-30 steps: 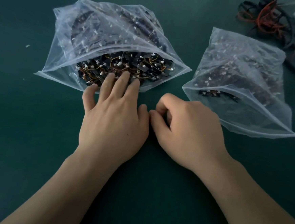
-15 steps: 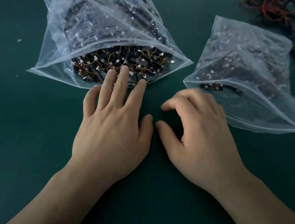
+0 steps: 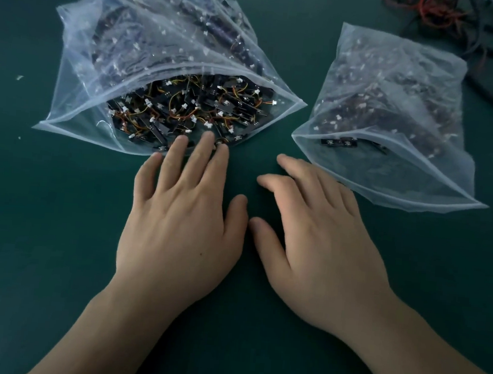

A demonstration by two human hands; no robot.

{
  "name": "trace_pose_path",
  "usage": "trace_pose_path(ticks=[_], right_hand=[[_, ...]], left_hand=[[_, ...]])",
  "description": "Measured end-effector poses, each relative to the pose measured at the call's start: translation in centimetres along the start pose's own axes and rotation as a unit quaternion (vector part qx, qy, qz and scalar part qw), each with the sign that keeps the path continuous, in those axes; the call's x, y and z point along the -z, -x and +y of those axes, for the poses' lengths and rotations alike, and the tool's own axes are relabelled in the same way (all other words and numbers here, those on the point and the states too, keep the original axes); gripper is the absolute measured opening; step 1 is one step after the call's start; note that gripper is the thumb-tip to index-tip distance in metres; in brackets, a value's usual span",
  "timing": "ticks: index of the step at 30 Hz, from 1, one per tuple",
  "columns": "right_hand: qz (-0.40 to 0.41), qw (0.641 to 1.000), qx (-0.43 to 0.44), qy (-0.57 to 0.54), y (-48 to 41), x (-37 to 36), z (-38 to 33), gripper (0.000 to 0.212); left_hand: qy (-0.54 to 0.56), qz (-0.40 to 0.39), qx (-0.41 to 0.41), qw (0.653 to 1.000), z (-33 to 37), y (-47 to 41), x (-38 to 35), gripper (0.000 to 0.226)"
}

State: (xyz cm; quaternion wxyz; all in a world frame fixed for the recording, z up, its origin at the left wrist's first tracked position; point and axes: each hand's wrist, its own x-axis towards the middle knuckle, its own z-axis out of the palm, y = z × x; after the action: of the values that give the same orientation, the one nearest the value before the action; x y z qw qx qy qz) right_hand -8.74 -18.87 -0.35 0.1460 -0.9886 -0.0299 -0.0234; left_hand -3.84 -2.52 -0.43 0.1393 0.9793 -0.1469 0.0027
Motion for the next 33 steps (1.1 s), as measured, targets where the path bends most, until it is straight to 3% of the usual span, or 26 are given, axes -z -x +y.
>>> trace_pose_path(ticks=[3,13,17,22,33], right_hand=[[0.0,1.0,0.008,-0.005,-0.1,0.1,0.1,0.054],[0.041,0.998,0.012,-0.046,-0.9,0.2,0.9,0.052],[0.063,0.996,0.024,-0.053,-1.1,0.2,0.9,0.053],[0.099,0.985,0.067,-0.124,-1.7,0.1,1.4,0.014],[0.106,0.954,0.013,-0.279,-1.6,0.4,1.7,0.01]], left_hand=[[0.045,0.031,-0.002,0.998,-0.1,-0.2,0.2,0.072],[0.2,0.146,-0.016,0.969,-0.5,-0.5,0.4,0.022],[0.265,0.114,-0.052,0.956,-0.5,-0.5,0.7,0.022],[0.301,0.088,-0.086,0.946,-0.4,-0.5,0.8,0.019],[0.318,0.076,-0.046,0.944,-0.9,-1.0,0.5,0.017]])
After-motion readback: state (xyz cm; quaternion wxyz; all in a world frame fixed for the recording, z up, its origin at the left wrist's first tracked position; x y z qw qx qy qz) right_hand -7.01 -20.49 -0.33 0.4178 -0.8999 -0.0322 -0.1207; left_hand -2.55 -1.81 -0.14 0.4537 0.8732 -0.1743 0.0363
